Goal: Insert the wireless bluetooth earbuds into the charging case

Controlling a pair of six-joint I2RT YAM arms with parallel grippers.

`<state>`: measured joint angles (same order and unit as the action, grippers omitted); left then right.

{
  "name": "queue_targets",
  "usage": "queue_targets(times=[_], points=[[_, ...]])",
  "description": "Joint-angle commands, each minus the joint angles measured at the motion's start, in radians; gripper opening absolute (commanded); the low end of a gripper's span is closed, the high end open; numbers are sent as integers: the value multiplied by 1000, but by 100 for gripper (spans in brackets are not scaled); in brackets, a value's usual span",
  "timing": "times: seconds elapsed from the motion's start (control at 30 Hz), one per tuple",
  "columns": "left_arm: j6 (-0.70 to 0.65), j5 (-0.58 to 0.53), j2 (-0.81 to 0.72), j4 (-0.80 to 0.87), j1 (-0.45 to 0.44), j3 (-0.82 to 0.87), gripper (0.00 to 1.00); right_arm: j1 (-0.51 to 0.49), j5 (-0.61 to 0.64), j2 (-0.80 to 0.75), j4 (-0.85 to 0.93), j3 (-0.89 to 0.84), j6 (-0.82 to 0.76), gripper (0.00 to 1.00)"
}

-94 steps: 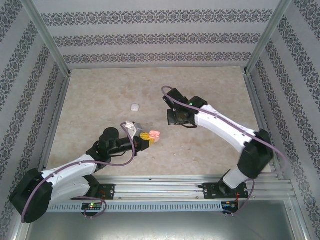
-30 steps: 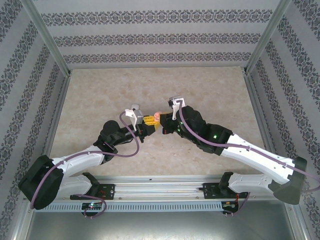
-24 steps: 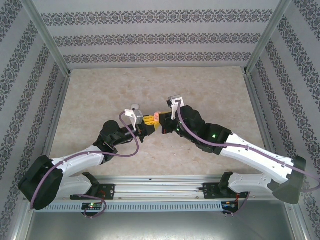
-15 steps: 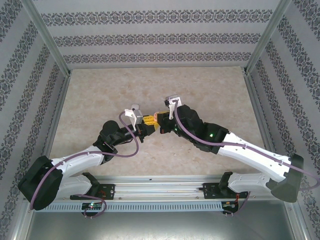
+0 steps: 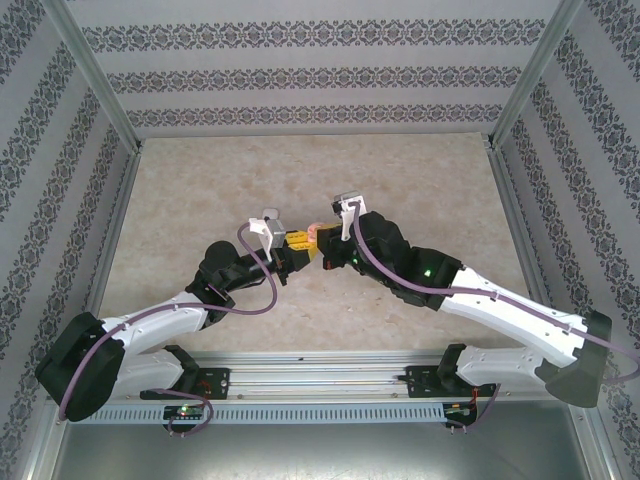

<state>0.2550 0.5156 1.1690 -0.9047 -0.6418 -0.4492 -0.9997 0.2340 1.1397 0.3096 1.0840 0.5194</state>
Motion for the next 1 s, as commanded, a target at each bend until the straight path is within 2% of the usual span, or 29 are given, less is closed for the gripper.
queue_targets(times=[0.0,0.47,0.97], points=[[10,-7,-24,-49,-10,-23,0,-9,3,-14,43,-17,-12,0],[14,-6,-22,-44,-10,-34,0,-18,-21,6,56,-30,10,0],[15,-10,-27,-48,-10,-36,0,-19,-15,63,120,29,29,0]])
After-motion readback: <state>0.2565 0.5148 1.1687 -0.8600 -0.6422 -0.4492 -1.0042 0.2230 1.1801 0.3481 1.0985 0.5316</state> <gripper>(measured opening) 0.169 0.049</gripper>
